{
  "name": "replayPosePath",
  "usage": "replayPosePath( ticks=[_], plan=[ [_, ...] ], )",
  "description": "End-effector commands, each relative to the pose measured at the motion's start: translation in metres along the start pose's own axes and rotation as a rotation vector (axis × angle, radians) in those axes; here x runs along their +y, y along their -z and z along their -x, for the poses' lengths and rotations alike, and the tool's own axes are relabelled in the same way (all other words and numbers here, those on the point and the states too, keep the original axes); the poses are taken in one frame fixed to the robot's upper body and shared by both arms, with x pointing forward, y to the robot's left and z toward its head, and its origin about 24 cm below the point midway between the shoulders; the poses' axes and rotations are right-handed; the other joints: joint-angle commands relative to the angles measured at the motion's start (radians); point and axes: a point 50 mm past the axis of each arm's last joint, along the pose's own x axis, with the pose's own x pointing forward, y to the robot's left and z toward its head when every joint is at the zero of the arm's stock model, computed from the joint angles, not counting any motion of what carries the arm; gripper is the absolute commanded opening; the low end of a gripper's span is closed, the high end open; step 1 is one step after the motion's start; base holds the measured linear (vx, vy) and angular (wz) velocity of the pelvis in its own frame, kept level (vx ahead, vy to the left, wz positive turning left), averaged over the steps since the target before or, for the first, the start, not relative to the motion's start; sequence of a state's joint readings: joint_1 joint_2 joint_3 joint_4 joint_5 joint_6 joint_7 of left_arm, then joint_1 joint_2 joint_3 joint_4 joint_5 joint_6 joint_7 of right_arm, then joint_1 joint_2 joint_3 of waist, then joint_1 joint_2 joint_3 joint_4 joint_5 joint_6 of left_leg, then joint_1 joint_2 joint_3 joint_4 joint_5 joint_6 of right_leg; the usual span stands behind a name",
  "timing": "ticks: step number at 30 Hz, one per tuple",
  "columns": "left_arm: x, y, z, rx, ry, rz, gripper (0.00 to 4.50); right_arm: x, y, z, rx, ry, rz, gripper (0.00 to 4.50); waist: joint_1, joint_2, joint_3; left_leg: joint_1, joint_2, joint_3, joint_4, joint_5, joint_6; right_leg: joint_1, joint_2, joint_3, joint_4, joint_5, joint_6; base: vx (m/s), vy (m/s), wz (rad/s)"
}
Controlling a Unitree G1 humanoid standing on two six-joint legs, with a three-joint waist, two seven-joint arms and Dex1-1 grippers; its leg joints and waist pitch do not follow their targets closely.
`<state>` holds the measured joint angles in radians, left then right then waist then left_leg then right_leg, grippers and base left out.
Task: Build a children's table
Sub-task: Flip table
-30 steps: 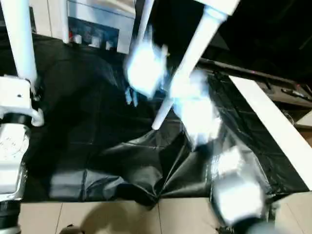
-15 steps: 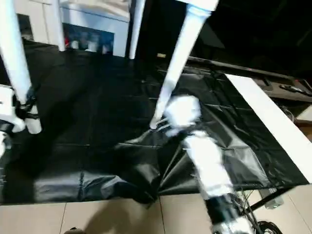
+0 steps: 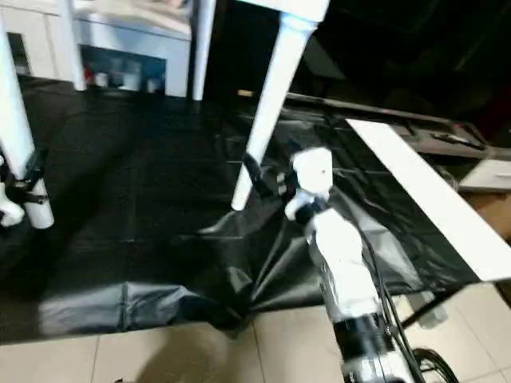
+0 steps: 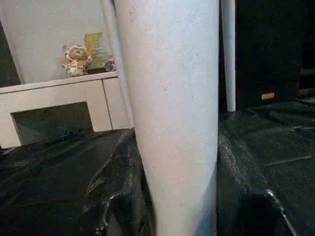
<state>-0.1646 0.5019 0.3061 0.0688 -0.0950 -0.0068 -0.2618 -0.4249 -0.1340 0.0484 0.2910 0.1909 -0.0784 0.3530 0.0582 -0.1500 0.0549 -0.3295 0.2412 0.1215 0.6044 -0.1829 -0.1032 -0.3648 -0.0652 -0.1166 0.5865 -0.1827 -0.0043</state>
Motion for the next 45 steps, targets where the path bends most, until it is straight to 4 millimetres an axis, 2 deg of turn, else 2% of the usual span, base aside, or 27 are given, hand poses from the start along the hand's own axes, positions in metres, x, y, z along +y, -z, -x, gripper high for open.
replayPosePath(
  ticks=[1, 2, 3, 4, 5, 6, 7, 8, 9, 10, 11, 12, 14, 15, 16, 19, 25, 29, 33, 34, 36, 38, 41, 42, 43, 44, 45],
  plan=[
    [-0.014, 0.009, 0.003, 0.066, 0.139, -0.069, 1.62, -0.011, 0.005, -0.001, 0.045, 0.001, -0.013, 4.5, 0.001, 0.075, -0.023, 0.005, 0.018, 0.021, -0.16, -0.863, -0.08, 0.03, -0.024, -0.035, -0.05, -0.587, -0.034, 0.0, 0.0, 0.0],
    [-0.014, 0.009, 0.003, 0.066, 0.139, -0.069, 1.62, -0.011, 0.005, -0.001, 0.045, 0.001, -0.013, 4.5, 0.041, 0.088, -0.032, -0.08, 0.036, 0.034, -0.208, -0.904, -0.085, 0.107, -0.021, -0.009, 0.123, -0.405, -0.057, -0.06, -0.042, 0.02],
    [-0.017, 0.006, 0.003, 0.056, 0.162, -0.06, 1.62, -0.023, 0.003, -0.015, 0.051, 0.057, -0.054, 4.5, 0.092, 0.081, -0.025, -0.076, 0.027, 0.091, -0.222, -0.879, -0.051, 0.065, -0.006, 0.036, 0.164, -0.264, -0.043, -0.032, -0.089, 0.04],
    [-0.017, 0.006, 0.003, 0.056, 0.162, -0.06, 1.62, -0.023, 0.003, -0.015, 0.051, 0.057, -0.054, 4.5, 0.068, -0.01, -0.034, 0.019, -0.012, 0.047, -0.063, -0.657, -0.069, -0.037, -0.081, 0.101, -0.017, -0.821, 0.049, -0.032, -0.089, 0.04],
    [-0.018, 0.005, 0.003, 0.053, 0.169, -0.058, 1.62, -0.026, 0.001, -0.02, 0.052, 0.072, -0.074, 4.5, 0.078, 0.01, -0.034, 0.061, -0.035, 0.043, 0.052, -0.469, -0.054, -0.098, -0.154, 0.12, -0.111, -1.043, 0.06, 0.072, -0.132, -0.09],
    [-0.02, 0.004, 0.002, 0.05, 0.18, -0.054, 1.62, -0.029, 0.0, -0.026, 0.058, 0.077, -0.094, 4.5, 0.084, 0.023, -0.05, -0.021, -0.011, 0.017, 0.014, -0.207, -0.034, -0.015, -0.169, 0.152, -0.072, -0.957, 0.055, 0.118, -0.105, -0.26],
    [-0.02, 0.004, 0.002, 0.05, 0.183, -0.053, 1.62, -0.03, 0.0, -0.028, 0.062, 0.073, -0.098, 4.5, 0.105, 0.045, -0.07, -0.033, -0.003, 0.018, -0.031, -0.12, -0.053, 0.016, -0.138, 0.133, -0.044, -0.758, 0.03, 0.118, -0.105, -0.26],
    [-0.021, 0.004, 0.001, 0.051, 0.187, -0.052, 1.62, -0.03, 0.0, -0.03, 0.066, 0.067, -0.105, 4.5, 0.102, 0.055, -0.064, -0.03, -0.003, 0.029, -0.062, -0.109, -0.098, -0.004, -0.079, 0.095, -0.014, -0.458, -0.016, 0.07, -0.055, -0.14],
    [-0.021, 0.004, 0.0, 0.054, 0.193, -0.048, 1.63, -0.03, 0.0, -0.037, 0.08, 0.033, -0.133, 4.5, 0.107, 0.066, -0.063, -0.016, -0.008, 0.038, -0.066, -0.185, -0.108, -0.012, -0.058, 0.089, -0.001, -0.304, -0.058, 0.0, 0.0, 0.0],
    [-0.02, 0.004, 0.0, 0.055, 0.196, -0.048, 1.63, -0.03, 0.0, -0.038, 0.084, 0.023, -0.138, 4.5, 0.103, 0.07, -0.058, -0.017, -0.008, 0.038, -0.071, -0.23, -0.113, -0.012, -0.055, 0.09, 0.002, -0.293, -0.081, 0.0, 0.0, 0.0],
    [-0.02, 0.004, 0.0, 0.057, 0.201, -0.049, 1.63, -0.03, 0.0, -0.04, 0.09, 0.005, -0.148, 4.5, 0.103, 0.088, -0.049, -0.021, -0.008, 0.033, -0.082, -0.312, -0.117, -0.007, -0.057, 0.088, -0.005, -0.311, -0.102, 0.0, 0.0, 0.0],
    [-0.018, 0.003, -0.001, 0.06, 0.207, -0.045, 1.63, -0.029, 0.001, -0.043, 0.102, -0.034, -0.167, 4.5, 0.102, 0.1, -0.044, -0.02, -0.005, 0.026, -0.088, -0.364, -0.118, -0.007, -0.057, 0.089, -0.007, -0.325, -0.11, 0.0, 0.0, 0.0],
    [-0.016, 0.003, -0.001, 0.063, 0.217, -0.049, 1.63, -0.028, 0.001, -0.045, 0.113, -0.079, -0.185, 4.5, 0.1, 0.098, -0.046, -0.017, -0.004, 0.022, -0.089, -0.384, -0.112, -0.003, -0.056, 0.088, -0.006, -0.309, -0.124, 0.0, 0.0, 0.0],
    [-0.015, 0.003, -0.002, 0.066, 0.226, -0.054, 1.63, -0.027, 0.001, -0.047, 0.121, -0.107, -0.197, 4.5, 0.1, 0.099, -0.046, -0.022, -0.002, 0.021, -0.092, -0.351, -0.107, 0.002, -0.054, 0.087, -0.004, -0.254, -0.135, 0.0, 0.0, 0.0],
    [-0.012, 0.002, -0.003, 0.069, 0.235, -0.059, 1.63, -0.026, 0.002, -0.048, 0.132, -0.157, -0.196, 4.5, 0.099, 0.102, -0.04, -0.022, -0.003, 0.022, -0.094, -0.342, -0.102, 0.0, -0.051, 0.086, -0.003, -0.218, -0.149, 0.0, 0.0, 0.0],
    [-0.007, -0.001, -0.005, 0.066, 0.238, -0.073, 1.63, -0.02, 0.005, -0.046, 0.156, -0.273, -0.193, 4.5, 0.097, 0.096, -0.036, -0.02, -0.002, 0.025, -0.095, -0.326, -0.087, 0.005, -0.052, 0.087, -0.004, -0.193, -0.164, 0.0, 0.0, 0.0],
    [-0.001, -0.003, -0.005, 0.061, 0.202, -0.078, 1.63, -0.007, 0.006, -0.036, 0.151, -0.445, -0.236, 4.5, 0.093, 0.091, -0.044, -0.022, -0.004, 0.027, -0.091, -0.237, -0.074, 0.018, -0.05, 0.09, 0.007, -0.052, -0.178, 0.0, 0.0, 0.0],
    [-0.004, -0.003, 0.005, 0.064, 0.202, -0.061, 1.63, 0.002, 0.011, -0.023, 0.171, -0.55, -0.235, 4.5, 0.091, 0.089, -0.05, -0.021, -0.004, 0.03, -0.088, -0.177, -0.066, 0.025, -0.049, 0.091, 0.011, 0.028, -0.184, 0.0, 0.0, 0.0],
    [-0.006, -0.003, 0.014, 0.069, 0.207, -0.044, 1.63, 0.0, 0.011, -0.018, 0.171, -0.573, -0.239, 4.5, 0.079, 0.088, -0.045, -0.017, -0.003, 0.035, -0.095, -0.219, -0.068, 0.025, -0.049, 0.092, 0.002, -0.024, -0.189, 0.0, 0.0, 0.0],
    [-0.008, -0.006, 0.018, 0.062, 0.21, -0.038, 1.63, -0.005, 0.011, -0.02, 0.169, -0.541, -0.229, 4.5, 0.079, 0.093, -0.045, -0.014, -0.002, 0.036, -0.095, -0.23, -0.07, 0.023, -0.051, 0.093, 0.002, -0.038, -0.189, 0.0, 0.0, 0.0],
    [-0.009, -0.01, 0.027, 0.061, 0.207, -0.036, 1.63, -0.016, 0.009, -0.023, 0.157, -0.457, -0.203, 4.5, 0.077, 0.092, -0.044, -0.011, 0.001, 0.037, -0.096, -0.258, -0.076, 0.021, -0.055, 0.096, -0.002, -0.074, -0.193, 0.0, 0.0, 0.0],
    [-0.009, -0.011, 0.031, 0.068, 0.2, -0.044, 1.63, -0.02, 0.007, -0.025, 0.148, -0.434, -0.196, 4.5, 0.079, 0.094, -0.041, -0.007, 0.001, 0.04, -0.097, -0.279, -0.074, 0.016, -0.053, 0.096, -0.009, -0.111, -0.194, 0.0, 0.0, 0.0],
    [-0.008, -0.014, 0.034, 0.056, 0.186, -0.039, 1.63, -0.022, 0.003, -0.026, 0.136, -0.424, -0.193, 4.5, 0.081, 0.091, -0.04, -0.007, 0.0, 0.04, -0.097, -0.286, -0.068, 0.016, -0.052, 0.099, -0.012, -0.133, -0.182, 0.0, 0.0, 0.0],
    [-0.007, -0.015, 0.038, 0.047, 0.18, 0.014, 1.98, -0.022, 0.001, -0.025, 0.13, -0.411, -0.195, 4.5, 0.081, 0.08, -0.042, -0.007, 0.001, 0.04, -0.098, -0.278, -0.067, 0.018, -0.052, 0.098, -0.013, -0.138, -0.178, 0.0, 0.0, 0.0],
    [-0.006, -0.016, 0.041, 0.034, 0.155, 0.053, 1.98, -0.023, 0.0, -0.024, 0.122, -0.386, -0.206, 4.5, 0.082, 0.083, -0.042, -0.01, 0.001, 0.039, -0.098, -0.268, -0.069, 0.02, -0.054, 0.099, -0.009, -0.131, -0.179, 0.0, 0.0, 0.0],
    [-0.005, -0.016, 0.043, 0.028, 0.138, 0.078, 1.98, -0.024, 0.0, -0.023, 0.117, -0.369, -0.215, 4.5, 0.08, 0.081, -0.043, -0.013, 0.001, 0.039, -0.099, -0.246, -0.071, 0.022, -0.052, 0.099, -0.008, -0.114, -0.175, 0.0, 0.0, 0.0],
    [-0.004, -0.015, 0.044, 0.029, 0.133, 0.083, 2.19, -0.024, 0.0, -0.022, 0.108, -0.347, -0.221, 4.5, 0.081, 0.083, -0.044, -0.011, 0.001, 0.039, -0.098, -0.24, -0.071, 0.02, -0.052, 0.099, -0.008, -0.105, -0.174, 0.0, 0.0, 0.0]
  ],
)
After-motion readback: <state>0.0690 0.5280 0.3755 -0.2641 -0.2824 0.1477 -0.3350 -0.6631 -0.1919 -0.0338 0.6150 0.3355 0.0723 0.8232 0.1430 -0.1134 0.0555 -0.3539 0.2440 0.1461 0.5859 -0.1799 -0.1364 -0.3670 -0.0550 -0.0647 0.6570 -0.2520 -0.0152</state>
